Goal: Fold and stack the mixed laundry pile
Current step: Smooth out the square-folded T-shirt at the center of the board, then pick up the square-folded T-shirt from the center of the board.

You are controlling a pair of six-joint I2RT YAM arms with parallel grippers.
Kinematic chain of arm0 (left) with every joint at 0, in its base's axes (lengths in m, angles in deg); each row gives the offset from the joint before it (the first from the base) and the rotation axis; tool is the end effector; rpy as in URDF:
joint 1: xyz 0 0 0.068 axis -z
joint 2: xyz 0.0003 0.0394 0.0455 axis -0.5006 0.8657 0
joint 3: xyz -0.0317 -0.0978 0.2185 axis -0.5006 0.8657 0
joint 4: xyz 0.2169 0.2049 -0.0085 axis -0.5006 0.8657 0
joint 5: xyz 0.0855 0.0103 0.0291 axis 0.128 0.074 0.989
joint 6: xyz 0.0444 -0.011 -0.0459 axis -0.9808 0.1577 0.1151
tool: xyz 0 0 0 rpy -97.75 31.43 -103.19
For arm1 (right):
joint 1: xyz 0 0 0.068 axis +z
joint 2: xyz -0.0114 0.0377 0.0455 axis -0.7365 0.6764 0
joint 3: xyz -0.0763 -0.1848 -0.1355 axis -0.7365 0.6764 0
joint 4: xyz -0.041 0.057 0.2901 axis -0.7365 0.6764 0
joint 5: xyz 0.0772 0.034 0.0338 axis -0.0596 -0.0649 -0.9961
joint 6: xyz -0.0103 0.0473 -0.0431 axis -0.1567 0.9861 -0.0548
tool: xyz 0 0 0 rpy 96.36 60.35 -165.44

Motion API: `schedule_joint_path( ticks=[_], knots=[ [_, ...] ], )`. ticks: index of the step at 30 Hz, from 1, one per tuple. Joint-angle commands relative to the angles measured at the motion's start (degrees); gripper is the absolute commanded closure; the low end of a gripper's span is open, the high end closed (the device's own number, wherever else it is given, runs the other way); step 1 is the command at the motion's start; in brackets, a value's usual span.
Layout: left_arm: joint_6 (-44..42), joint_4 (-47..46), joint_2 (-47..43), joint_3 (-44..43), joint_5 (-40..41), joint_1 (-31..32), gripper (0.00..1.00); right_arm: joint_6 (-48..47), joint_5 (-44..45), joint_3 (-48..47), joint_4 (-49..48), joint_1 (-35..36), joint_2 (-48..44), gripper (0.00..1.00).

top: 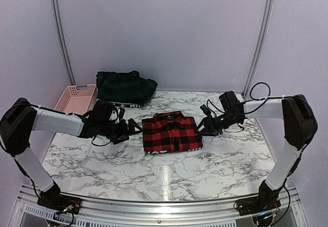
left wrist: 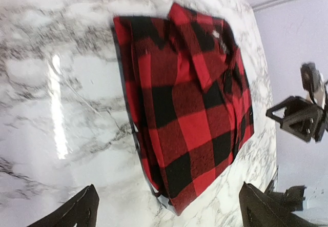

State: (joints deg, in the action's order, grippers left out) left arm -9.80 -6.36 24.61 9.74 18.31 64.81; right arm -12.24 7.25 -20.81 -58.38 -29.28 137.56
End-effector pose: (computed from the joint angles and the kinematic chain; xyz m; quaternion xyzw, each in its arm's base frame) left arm 0.2971 -0.2278 0.1009 0.0157 0.8821 -0.4024 0.2442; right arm 0.3398 0.1485 0.0982 -0.1246 0.8971 0.4104 0.1057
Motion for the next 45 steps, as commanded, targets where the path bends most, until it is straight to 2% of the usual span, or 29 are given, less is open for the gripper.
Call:
schedule_joint_path(
  ticks=[1,4,9,19,24,30,32,36,37,41,45],
  knots=[
    [3.80,2.39,-5.56,0.79,4.70,-3.95,0.01,-6.88,10.00,-4.86,0.80,9.32,-9.30,0.55],
    [6.28,0.86,-5.25,1.66,3.58,-5.28,0.01,-8.90,16.95,-7.52,-1.09,17.14,-7.57,0.56],
    [9.04,0.63,-4.85,1.69,5.20,-5.31,0.01,-14.85,28.89,-17.80,3.26,29.07,1.49,0.61],
    [12.39,0.48,-3.05,3.43,6.23,-5.31,0.01,-18.92,36.95,-30.65,6.91,39.64,17.60,0.65],
    [12.45,0.56,-3.33,4.10,6.82,-5.32,0.01,-19.90,40.74,-33.46,8.17,41.51,21.57,0.65],
    [13.06,0.39,-2.91,5.00,7.37,-5.23,0.01,-20.90,50.27,-35.24,11.37,43.01,25.43,0.63],
    [13.30,0.31,-2.56,5.06,7.45,-5.19,0.01,-21.18,51.97,-34.89,11.49,43.35,25.81,0.67],
    [13.46,0.22,-1.55,4.68,7.31,-5.21,0.01,-20.90,52.68,-35.48,11.85,43.46,25.59,0.96],
    [13.65,0.13,-1.35,4.50,7.29,-5.23,0.01,-20.38,52.92,-36.16,12.04,43.46,25.28,1.00],
    [15.06,-2.33,-0.49,4.34,6.23,-5.21,0.01,-18.49,50.39,-38.20,9.97,42.15,21.86,1.00],
    [19.49,-7.92,0.38,4.55,4.71,-4.82,0.01,-14.51,42.00,-36.40,3.86,38.43,16.37,1.00]
  ],
)
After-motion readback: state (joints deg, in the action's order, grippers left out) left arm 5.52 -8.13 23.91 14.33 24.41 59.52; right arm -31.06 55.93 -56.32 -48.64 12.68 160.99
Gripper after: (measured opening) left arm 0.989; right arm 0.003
